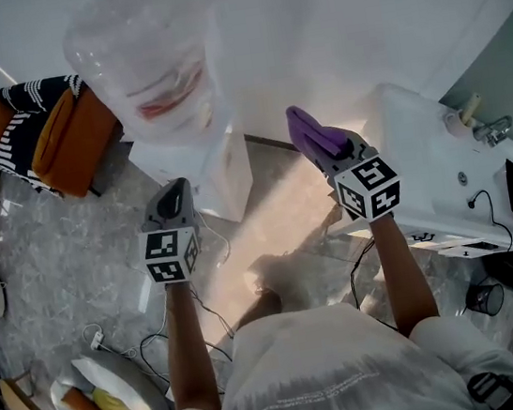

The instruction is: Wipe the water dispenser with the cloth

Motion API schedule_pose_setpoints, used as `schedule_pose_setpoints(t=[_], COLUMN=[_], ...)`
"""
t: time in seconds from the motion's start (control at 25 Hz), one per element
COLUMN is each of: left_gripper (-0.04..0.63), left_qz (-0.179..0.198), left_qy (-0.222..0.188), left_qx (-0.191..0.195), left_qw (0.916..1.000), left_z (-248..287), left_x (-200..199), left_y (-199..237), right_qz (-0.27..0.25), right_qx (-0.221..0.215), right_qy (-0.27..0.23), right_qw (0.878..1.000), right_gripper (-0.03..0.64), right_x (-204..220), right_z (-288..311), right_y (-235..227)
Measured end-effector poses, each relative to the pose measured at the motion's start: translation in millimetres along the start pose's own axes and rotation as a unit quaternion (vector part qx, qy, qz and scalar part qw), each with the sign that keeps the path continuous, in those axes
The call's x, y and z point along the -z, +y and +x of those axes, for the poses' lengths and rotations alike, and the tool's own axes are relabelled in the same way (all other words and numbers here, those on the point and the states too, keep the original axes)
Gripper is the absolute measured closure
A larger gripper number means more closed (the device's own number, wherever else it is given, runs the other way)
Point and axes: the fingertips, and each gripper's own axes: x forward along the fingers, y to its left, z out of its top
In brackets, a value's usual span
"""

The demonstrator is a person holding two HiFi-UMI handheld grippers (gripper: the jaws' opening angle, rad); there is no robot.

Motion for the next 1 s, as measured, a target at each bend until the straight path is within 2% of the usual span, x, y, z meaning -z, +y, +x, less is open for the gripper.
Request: schedule_pose_setpoints(t=[0.24,0.36,0.44,0.56,0.68,0.88,1.0], left_gripper=[0.577,0.577,0.577,0.577,0.577,0.577,0.577], left_qz=[-0.015,-0.029,-0.036,-0.064,-0.104,-0.127,-0.132], left_qy=[0.023,0.03,0.035,0.043,0.047,0.07,0.083], left_qx=[0.006,-0.006,-0.02,-0.047,-0.064,-0.095,-0.097], left_qw=[0.9996,0.9991,0.9986,0.9959,0.9914,0.9848,0.983], left_z=[44,61,73,83,85,82,89], left_x=[19,27,33,43,52,84,105], left_y=[27,34,39,45,39,39,38], right_qz=[-0.015,-0.03,-0.021,0.004,0.002,0.026,0.018], right_qx=[0.004,-0.002,-0.006,-0.018,-0.029,-0.045,-0.042], right_qy=[0.025,0.045,0.051,0.066,0.092,0.122,0.139], right_qw=[1.0,0.999,0.998,0.998,0.995,0.991,0.989], right_gripper=[0.561,0.561,0.561,0.561,0.561,0.561,0.561], right_x=[11,18,27,54,87,139,169], right_z=[52,83,108,151,187,256,296], right_y=[-20,-45,-63,-81,-95,-96,-95])
